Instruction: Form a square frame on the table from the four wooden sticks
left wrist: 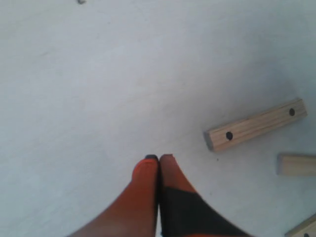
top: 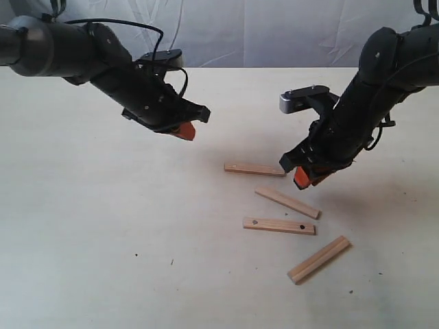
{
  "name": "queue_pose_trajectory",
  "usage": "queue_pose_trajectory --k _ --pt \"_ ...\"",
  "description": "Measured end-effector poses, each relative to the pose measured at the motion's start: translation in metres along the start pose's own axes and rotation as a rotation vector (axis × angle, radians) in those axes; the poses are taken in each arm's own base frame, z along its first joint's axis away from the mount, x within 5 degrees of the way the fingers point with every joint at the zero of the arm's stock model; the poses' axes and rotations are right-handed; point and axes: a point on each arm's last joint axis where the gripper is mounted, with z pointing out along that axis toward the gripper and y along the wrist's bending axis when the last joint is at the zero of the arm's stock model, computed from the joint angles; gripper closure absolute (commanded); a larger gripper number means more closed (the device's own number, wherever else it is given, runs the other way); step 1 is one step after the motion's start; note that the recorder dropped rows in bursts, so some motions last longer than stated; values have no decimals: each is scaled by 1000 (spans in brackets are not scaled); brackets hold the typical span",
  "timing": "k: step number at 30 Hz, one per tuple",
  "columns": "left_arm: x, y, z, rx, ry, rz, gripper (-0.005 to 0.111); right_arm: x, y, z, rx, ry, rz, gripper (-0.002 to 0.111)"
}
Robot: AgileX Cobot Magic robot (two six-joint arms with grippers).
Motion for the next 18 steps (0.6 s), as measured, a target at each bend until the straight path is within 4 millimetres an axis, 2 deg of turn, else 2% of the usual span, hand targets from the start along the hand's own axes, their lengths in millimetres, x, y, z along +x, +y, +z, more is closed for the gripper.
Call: queue_pose_trajectory --k 4,10,18 --pt "18 1 -23 -54 -33 4 107 9 14 7 -5 17 -73 78" --pt "54 -3 -58 -109 -104 0 107 7 41 12 -12 9 -177 78" --pt "102 -4 -79 -138 -87 39 107 17 66 30 48 27 -427 78"
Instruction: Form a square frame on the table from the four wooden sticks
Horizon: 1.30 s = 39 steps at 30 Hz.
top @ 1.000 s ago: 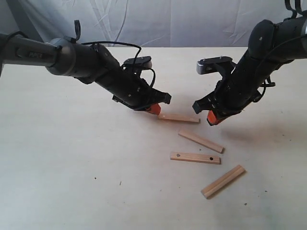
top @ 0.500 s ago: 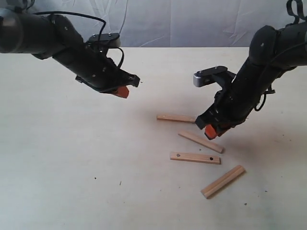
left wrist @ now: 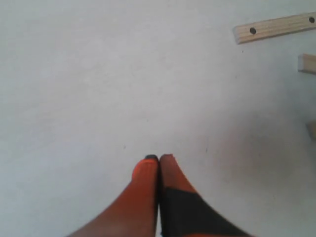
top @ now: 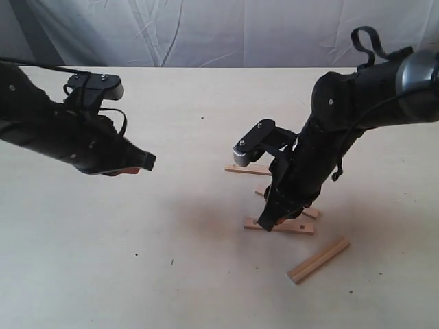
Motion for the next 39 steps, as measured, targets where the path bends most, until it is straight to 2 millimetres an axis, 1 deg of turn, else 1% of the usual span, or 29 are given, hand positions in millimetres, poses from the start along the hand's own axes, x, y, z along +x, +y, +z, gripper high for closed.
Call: queue_pose_trajectory --k 1,4,8,9,11,13,21,24,26,27,28,31,33,35,36,37,38,39 --pt "7 0 -3 -3 4 0 107 1 2 2 14 4 -25 78" --pt "17 0 -12 -12 -15 2 107 2 5 6 45 -1 -70 78" --pt "22 -1 -24 -23 -65 2 107 2 4 8 75 -23 -85 77" --pt "22 -2 -26 -23 -76 -1 107 1 3 8 79 -26 -87 74" --pt "22 -2 -28 -24 -86 -2 107 2 3 9 78 -22 -88 64" --pt "22 -2 -28 -25 -88 -4 107 3 4 12 74 -12 -90 59" --pt "21 -1 -28 -30 -98 -6 107 2 13 15 54 17 -161 62" --pt "21 -1 -28 -30 -98 -6 107 4 13 20 49 36 -171 62" --pt "21 -1 -28 -31 -100 -6 107 5 12 25 47 52 -179 65" --pt "21 -1 -28 -31 -100 -6 107 5 12 25 48 51 -181 71" --pt "21 -1 -28 -31 -100 -6 107 5 12 25 48 51 -182 79" --pt "21 -1 -28 -31 -101 -6 107 5 12 26 48 53 -181 110" --pt "21 -1 -28 -31 -101 -6 107 5 12 26 46 51 -156 107" --pt "21 -1 -28 -32 -103 -6 107 3 13 25 33 44 -80 105" --pt "21 -1 -28 -32 -103 -6 107 0 14 25 6 36 37 104" --pt "21 -1 -28 -32 -103 -7 107 -4 16 25 -16 27 117 104" --pt "21 -1 -28 -31 -104 -8 107 -12 18 21 -58 -4 264 104" --pt "21 -1 -28 -31 -104 -8 107 -19 20 18 -86 -27 337 104"
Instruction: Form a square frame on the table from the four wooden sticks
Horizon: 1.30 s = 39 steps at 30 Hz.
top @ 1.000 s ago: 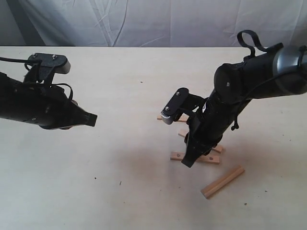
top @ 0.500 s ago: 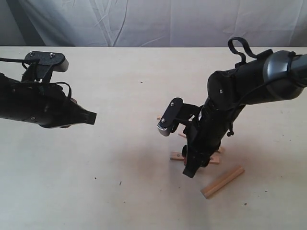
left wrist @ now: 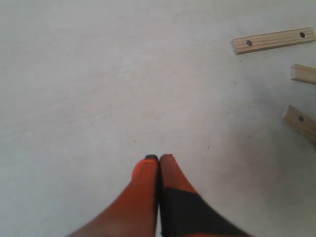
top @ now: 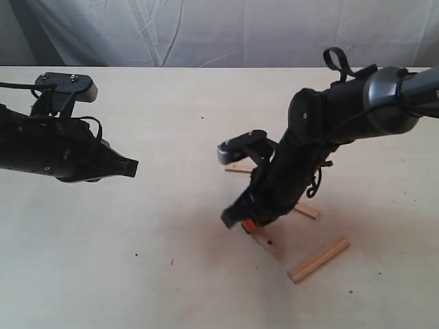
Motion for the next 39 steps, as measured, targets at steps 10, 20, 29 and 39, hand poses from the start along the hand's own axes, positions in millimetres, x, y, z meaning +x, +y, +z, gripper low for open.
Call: queue_pose_trajectory --k 10,20,29,39 --pt "0 -1 0 6 -4 -20 107 -25 35 15 -2 -153 343 104" --pt "-1 0 0 5 -8 -22 107 -26 35 18 29 -180 383 62" --pt "-1 0 0 4 -9 -22 107 -16 -15 -27 235 -103 206 62" --pt "-1 0 0 4 -9 -22 107 -10 -36 -16 324 12 -45 52"
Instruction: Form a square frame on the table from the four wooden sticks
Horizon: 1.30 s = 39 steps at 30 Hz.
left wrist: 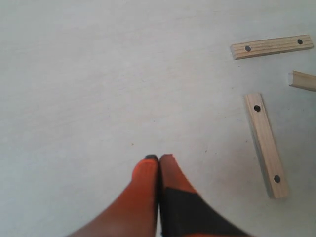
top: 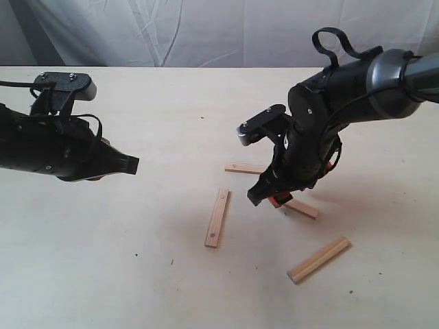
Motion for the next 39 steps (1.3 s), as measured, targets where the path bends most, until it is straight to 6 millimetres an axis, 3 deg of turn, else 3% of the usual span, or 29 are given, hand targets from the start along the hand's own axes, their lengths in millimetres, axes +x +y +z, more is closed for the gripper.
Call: queue_pose_trajectory --k 7,9,10,11,15,18,22,25,31,39 --pt "0 0 0 -1 -2 0 107 2 -1 14 11 42 -97 57" --pt "0 0 0 -1 -2 0 107 3 0 19 7 59 -106 77" --pt "0 0 0 -1 -2 0 107 3 0 19 6 59 -104 96" --pt "0 0 0 -1 -2 0 107 4 1 20 1 61 -98 107" --pt "0 0 0 -1 -2 0 107 5 3 20 -24 82 -69 108" --pt "0 0 0 -1 -2 0 107 5 5 11 -48 79 69 108" --pt "0 0 0 -1 -2 0 107 -6 3 -19 -54 -18 263 108" --pt "0 0 0 -2 -3 0 107 -14 2 -25 -58 -63 352 108" --pt "-1 0 0 -3 -6 0 107 -20 1 -5 -54 -87 500 108" --pt "-1 1 0 -6 -11 0 107 -18 0 9 -23 -61 545 108"
